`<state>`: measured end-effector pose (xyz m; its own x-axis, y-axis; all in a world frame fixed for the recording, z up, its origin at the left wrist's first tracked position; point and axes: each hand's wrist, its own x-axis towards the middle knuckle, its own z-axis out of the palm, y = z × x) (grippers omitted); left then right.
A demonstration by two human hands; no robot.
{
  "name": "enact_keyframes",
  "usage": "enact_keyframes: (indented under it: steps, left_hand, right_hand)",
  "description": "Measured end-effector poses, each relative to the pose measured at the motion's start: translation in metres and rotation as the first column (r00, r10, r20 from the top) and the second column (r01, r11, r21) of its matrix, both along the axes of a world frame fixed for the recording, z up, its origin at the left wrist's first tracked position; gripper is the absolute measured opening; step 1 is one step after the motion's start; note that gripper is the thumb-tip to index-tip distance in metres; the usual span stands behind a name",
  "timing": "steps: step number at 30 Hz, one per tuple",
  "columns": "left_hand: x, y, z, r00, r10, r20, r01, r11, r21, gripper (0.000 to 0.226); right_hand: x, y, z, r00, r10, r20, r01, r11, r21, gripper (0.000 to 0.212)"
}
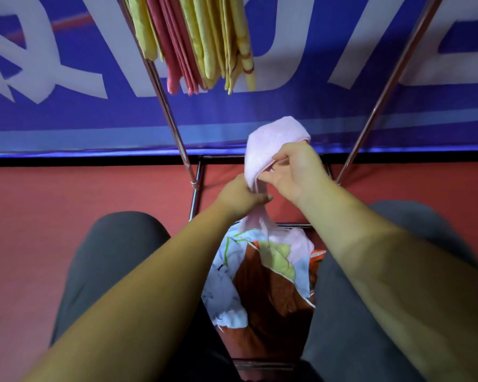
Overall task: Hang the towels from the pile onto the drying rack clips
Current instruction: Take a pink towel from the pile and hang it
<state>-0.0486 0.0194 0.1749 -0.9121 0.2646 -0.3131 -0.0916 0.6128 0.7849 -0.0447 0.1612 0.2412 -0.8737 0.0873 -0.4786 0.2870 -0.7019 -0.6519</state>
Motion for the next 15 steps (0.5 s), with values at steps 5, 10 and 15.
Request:
enact_keyframes:
  steps: [5, 10, 15]
  left_hand:
    - [-0.01, 0.012, -0.01, 0.988, 0.062, -0.14, -0.095, 0.966, -0.241, 0.034]
    - [-0.016, 0.011, -0.026, 0.988, 0.138, -0.074, -0.154, 0.944, -0.291, 0.034]
    - [-0.01, 0.024, -0.025, 0.982, 0.187, -0.034, -0.19, 0.968, -0.163, 0.037]
  right_hand:
    - [-0.003, 0.001, 0.001, 0.997, -0.07, 0.016, 0.071, 0.991, -0.115, 0.044]
    - [0.0, 0.013, 0.0, 0.994, -0.11, 0.017, 0.111, 0.984, -0.137, 0.039]
    - [0.005, 0.015, 0.009, 0.992, -0.123, -0.008, 0.12, 0.976, -0.184, 0.034]
